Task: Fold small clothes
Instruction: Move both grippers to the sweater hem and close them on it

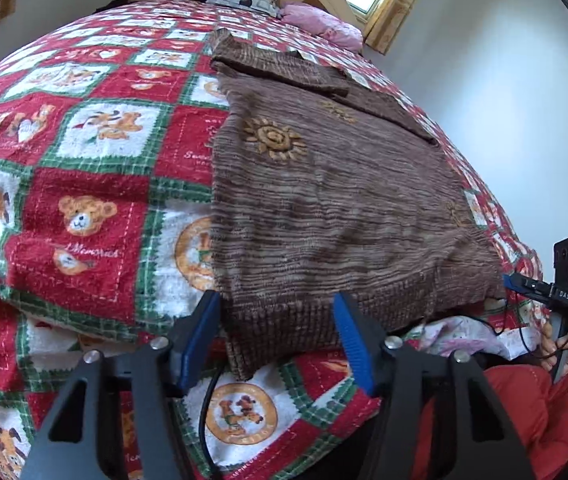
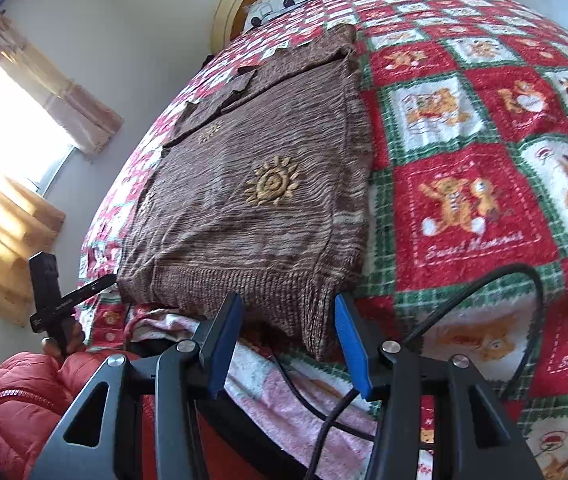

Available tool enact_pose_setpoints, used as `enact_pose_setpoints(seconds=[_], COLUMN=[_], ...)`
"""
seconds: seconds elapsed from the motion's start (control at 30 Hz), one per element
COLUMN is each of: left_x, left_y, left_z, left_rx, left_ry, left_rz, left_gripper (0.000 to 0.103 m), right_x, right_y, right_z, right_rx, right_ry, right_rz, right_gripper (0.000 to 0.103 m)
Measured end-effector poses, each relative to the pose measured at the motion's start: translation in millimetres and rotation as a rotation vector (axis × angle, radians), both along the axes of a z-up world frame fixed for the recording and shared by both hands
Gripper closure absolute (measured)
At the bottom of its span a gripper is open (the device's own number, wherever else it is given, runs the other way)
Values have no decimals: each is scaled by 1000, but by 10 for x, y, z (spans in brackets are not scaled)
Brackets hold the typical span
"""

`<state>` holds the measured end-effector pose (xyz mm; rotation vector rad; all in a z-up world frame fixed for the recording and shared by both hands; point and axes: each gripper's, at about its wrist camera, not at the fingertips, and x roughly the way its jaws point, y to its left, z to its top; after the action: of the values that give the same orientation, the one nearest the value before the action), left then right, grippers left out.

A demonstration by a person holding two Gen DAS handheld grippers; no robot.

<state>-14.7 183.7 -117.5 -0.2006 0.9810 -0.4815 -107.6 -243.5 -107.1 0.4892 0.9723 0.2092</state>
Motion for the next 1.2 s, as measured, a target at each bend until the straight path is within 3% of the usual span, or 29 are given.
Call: enact_pose_setpoints(seconds=[0.07,0.13,0.23,0.33,0.4,0.43,0.53,0.6,0.73,0.9,1.2], left_x=[7,22,41,54,44,29,14,30,90,170,438], left_y=[-7,0,15,38,15,-7,-95,-80,39,120,-7], left_z=[-11,-14,-14,-16,-16,-11,-5,2,19,223,655], left_rx=[-2,-21,-48,-79,-69,-52,47,66,4,-129,27], left_ry=[-11,0,17,29,24,14,-18,-11,45,65,-74], left_rz=[4,9,16,29,36,27,33,51,73,80,69], left_gripper=[43,36,35,34,36,44,77,87,93,94,96], right_x=[14,27,48,44,35,44,61,65,80,183,752], right_y=[47,97,143,88,66,68,92,146,159,25,-187], right_z=[-21,-51,-61,-75,-86,-104,-175,-149,15,336,627], right_rx=[9,15,6,58,51,36,31,-8,43,170,274], right_ry=[2,6,4,2,-3,5,33,36,-6,-90,-182], right_rz=[30,45,45,24,20,20,26,41,52,46,-32], right_gripper=[54,54,54,55,76,97,97,97,97,97,97])
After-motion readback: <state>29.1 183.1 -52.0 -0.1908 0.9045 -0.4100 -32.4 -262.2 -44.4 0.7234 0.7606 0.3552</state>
